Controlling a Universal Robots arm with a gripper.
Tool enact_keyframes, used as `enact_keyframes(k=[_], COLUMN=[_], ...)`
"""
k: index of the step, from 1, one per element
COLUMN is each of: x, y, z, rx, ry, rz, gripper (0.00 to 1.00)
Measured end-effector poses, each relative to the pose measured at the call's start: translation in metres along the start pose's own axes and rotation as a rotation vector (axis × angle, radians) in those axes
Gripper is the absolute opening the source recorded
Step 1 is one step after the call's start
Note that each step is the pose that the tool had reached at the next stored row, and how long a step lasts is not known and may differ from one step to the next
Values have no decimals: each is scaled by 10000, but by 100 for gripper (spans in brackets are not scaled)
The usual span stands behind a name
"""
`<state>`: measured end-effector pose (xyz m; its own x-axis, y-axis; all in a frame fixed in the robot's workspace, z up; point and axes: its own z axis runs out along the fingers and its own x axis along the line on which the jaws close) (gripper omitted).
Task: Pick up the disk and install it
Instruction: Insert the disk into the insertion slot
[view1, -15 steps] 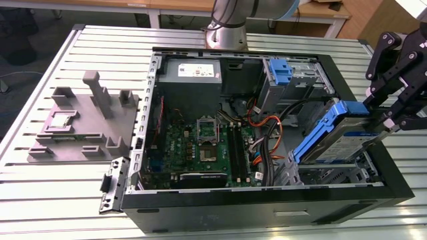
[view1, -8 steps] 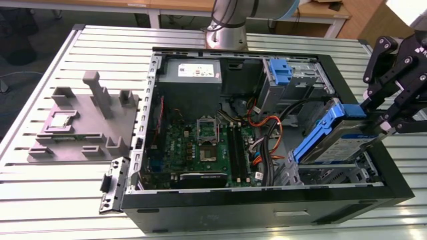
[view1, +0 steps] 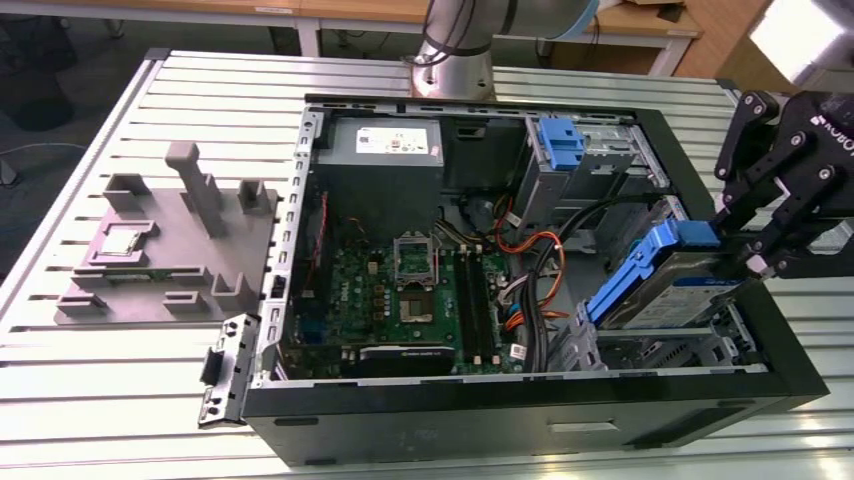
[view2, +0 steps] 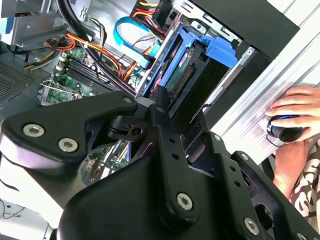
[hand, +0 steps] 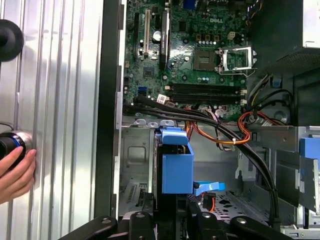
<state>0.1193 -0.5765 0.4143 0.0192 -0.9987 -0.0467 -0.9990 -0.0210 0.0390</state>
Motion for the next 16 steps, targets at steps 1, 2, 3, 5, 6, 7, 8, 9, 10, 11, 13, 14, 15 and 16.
enact_keyframes(k=[1,2,3,5,6,7,8,9,10,11,13,14,15,16], x=[1,3,5,8,10,11,13,15,16,17,21,23,23,23], y=[0,1,1,2,2,3,4,4,5,6,9,10,10,10], z=[17,34,50,84,100,117,134,151,167,182,217,238,250,253], rx=[0,0,0,0,0,0,0,0,1,1,1,0,0,0], ry=[1,1,1,1,1,1,1,1,4,8,11,3,4,5], rz=[0,0,0,0,0,0,0,0,-1,-1,0,0,0,0], gripper=[35,35,35,35,35,35,35,35,35,35,35,35,35,35])
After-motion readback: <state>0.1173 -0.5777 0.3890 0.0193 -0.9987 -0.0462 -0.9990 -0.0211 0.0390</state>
